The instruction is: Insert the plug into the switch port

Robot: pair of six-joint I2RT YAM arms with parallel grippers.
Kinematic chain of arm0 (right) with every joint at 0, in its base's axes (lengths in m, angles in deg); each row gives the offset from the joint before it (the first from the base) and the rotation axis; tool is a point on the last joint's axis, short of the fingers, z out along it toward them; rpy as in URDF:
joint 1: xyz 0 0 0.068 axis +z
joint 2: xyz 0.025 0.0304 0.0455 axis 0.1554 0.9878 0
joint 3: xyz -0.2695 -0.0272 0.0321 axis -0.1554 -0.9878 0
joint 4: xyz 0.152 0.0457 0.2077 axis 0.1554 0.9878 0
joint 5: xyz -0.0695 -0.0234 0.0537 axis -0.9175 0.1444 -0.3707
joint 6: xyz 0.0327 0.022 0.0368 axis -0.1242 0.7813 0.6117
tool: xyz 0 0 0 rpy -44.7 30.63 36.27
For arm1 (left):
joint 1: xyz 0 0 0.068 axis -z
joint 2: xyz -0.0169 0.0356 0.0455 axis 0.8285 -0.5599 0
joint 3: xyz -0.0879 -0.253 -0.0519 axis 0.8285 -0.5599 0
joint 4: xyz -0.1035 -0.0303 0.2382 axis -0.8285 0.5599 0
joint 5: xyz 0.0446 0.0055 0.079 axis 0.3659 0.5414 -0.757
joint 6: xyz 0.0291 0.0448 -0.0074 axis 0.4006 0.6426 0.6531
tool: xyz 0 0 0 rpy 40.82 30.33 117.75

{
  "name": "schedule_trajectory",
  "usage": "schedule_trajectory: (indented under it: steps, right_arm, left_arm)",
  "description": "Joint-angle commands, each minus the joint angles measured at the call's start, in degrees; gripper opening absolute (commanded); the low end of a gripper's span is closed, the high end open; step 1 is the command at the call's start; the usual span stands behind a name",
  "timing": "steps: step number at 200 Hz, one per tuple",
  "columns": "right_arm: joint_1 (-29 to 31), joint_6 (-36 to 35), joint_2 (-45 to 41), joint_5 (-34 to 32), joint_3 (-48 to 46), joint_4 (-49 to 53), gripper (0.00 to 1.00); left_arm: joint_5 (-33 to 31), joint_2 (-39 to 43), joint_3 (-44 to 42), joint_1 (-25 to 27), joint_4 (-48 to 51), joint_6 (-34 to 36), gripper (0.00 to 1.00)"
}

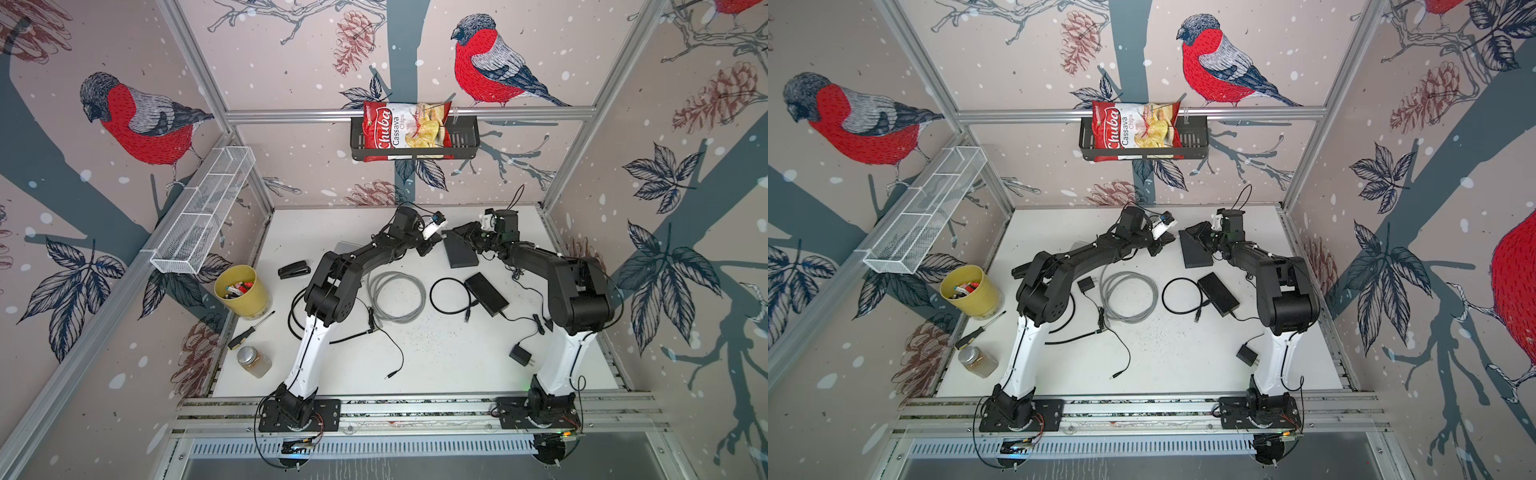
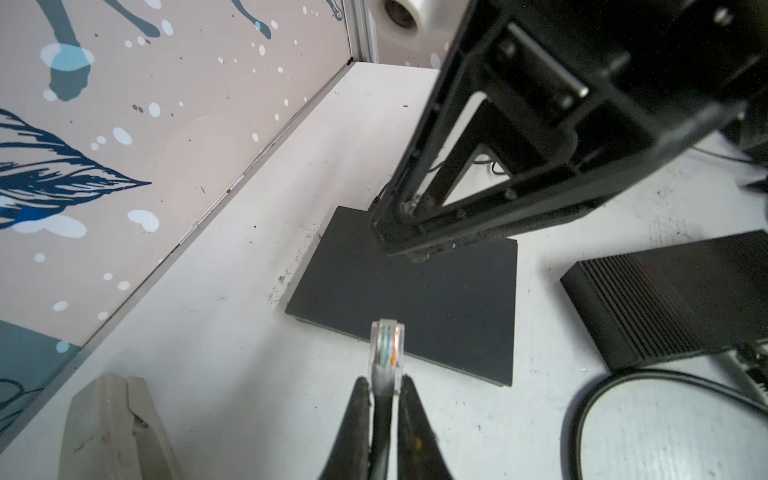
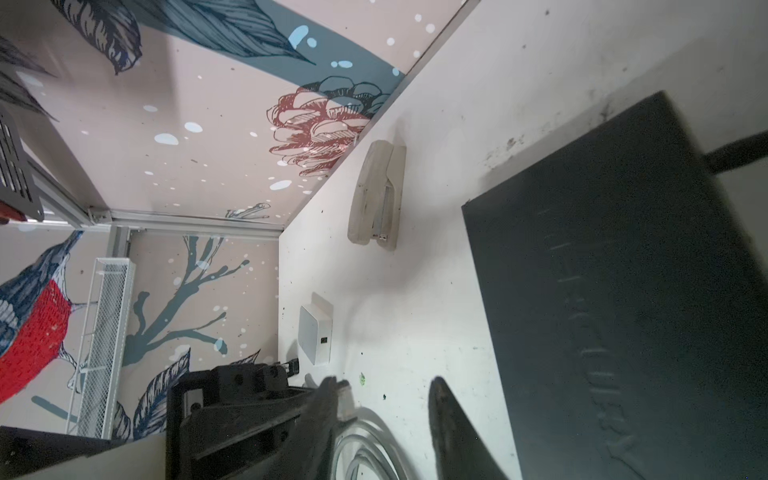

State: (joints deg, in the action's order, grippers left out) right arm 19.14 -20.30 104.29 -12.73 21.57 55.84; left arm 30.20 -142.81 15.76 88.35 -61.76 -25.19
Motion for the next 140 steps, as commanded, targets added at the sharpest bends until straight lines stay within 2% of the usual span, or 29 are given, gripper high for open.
schedule_trajectory:
  steps: [1, 26, 80, 140]
  right_arm:
    - [0.5, -4.6, -1.1, 1.3, 0.2, 2.5, 0.37]
    - [-0.2, -7.5, -2.0, -1.8, -0.9, 6.4, 0.39]
    - [-0.7, -19.4, -3.1, -18.7, 0.4, 18.3, 0.59]
    - [-0.7, -24.0, -0.8, -28.6, 2.7, 23.0, 0.67]
  left_arm:
    - [-2.9, 1.0, -1.7, 0.2, -1.8, 6.3, 0.05]
    - [-4.2, 0.7, -1.9, 0.5, -0.1, 11.4, 0.05]
    - [-5.2, 0.7, -5.6, 1.1, 1.7, 23.5, 0.05]
    - [-6.0, -4.7, 4.7, 2.5, 17.4, 29.4, 0.06]
